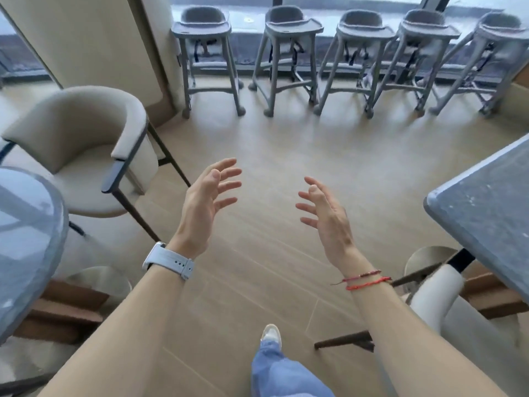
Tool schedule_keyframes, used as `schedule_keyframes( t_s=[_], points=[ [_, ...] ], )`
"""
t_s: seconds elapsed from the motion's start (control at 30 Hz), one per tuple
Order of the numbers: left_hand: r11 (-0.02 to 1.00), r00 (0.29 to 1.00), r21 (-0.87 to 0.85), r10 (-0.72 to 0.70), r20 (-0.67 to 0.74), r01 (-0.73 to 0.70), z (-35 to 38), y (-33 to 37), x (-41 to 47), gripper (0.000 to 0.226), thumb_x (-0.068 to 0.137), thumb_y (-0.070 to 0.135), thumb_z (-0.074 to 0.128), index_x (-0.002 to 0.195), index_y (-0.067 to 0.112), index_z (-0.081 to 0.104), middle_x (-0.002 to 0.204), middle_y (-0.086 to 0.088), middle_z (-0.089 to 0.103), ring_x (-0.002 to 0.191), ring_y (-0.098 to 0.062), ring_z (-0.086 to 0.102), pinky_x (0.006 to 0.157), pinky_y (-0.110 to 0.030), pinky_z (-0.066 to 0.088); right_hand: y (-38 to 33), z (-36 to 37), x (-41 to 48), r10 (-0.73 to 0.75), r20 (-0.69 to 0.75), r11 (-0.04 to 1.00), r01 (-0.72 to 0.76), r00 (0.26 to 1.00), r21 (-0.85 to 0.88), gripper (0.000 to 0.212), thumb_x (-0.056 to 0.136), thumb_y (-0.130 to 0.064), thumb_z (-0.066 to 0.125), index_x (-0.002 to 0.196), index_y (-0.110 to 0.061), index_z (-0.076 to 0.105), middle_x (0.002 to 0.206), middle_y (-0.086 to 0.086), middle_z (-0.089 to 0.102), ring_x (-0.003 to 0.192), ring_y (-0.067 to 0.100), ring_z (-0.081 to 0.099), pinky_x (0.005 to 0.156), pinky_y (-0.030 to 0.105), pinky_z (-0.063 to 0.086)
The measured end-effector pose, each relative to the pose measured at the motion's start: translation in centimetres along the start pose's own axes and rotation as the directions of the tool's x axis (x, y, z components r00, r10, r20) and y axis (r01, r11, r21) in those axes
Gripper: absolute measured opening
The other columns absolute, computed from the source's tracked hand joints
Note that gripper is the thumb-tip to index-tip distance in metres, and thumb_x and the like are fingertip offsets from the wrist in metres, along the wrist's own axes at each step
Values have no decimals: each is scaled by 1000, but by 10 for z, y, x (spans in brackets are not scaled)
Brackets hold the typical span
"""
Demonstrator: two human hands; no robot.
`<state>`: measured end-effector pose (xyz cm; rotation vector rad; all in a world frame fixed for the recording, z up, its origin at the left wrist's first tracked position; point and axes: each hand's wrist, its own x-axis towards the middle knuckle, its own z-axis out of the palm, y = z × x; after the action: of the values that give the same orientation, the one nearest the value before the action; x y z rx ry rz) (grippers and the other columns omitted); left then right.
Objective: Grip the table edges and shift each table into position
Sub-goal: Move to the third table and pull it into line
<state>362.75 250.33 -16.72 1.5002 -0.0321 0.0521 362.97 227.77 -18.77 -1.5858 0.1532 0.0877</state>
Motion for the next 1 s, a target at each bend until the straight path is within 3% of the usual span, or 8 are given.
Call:
schedule_keyframes(
  t_s=[0.27, 0.57, 0.73, 0.87, 1.0],
  points=[
    [999, 996, -27, 24, 80, -22, 28, 7, 169, 57, 84, 62, 47, 129, 29, 64, 133, -3, 68, 122, -25, 64, 102, -50, 49, -35, -26, 152, -9, -97, 1000, 11, 995, 22, 40, 84, -55, 49, 121, -44, 61, 131, 5, 63, 111, 20, 66, 95, 41, 52],
    [998, 963, -69, 32, 269, -14, 45, -17, 378, 64, 83, 61, 47, 133, 23, 61, 137, -8, 65, 124, -29, 62, 103, -50, 49, -52, -33, 314, -10, -289, 1000, 11, 957, 4, 44, 81, -59, 50, 122, -47, 60, 129, 3, 64, 108, 15, 67, 89, 34, 52],
    [996, 898, -88, 8, 440, 34, 68, -20, 488, 64, 82, 62, 48, 132, 23, 61, 134, -4, 66, 121, -23, 64, 101, -48, 49, -78, -40, 386, -3, -450, 1000, 11, 893, 16, 54, 66, -70, 51, 116, -51, 62, 128, -2, 65, 103, 11, 67, 85, 30, 49],
    [994, 819, -81, -13, 574, 73, 112, -22, 557, 62, 82, 61, 49, 130, 25, 62, 133, -4, 67, 120, -23, 64, 101, -49, 49, -93, -61, 425, -1, -575, 999, 20, 818, 27, 52, 72, -68, 52, 120, -49, 61, 130, -1, 65, 107, 13, 67, 87, 31, 53],
    [993, 729, -79, -13, 684, 92, 168, -31, 610, 63, 82, 60, 49, 132, 23, 62, 134, -6, 67, 120, -25, 64, 104, -54, 48, -96, -98, 454, 20, -699, 999, 16, 714, 45, 49, 83, -54, 49, 129, -41, 59, 135, 1, 62, 109, 14, 67, 90, 32, 51]
  ],
)
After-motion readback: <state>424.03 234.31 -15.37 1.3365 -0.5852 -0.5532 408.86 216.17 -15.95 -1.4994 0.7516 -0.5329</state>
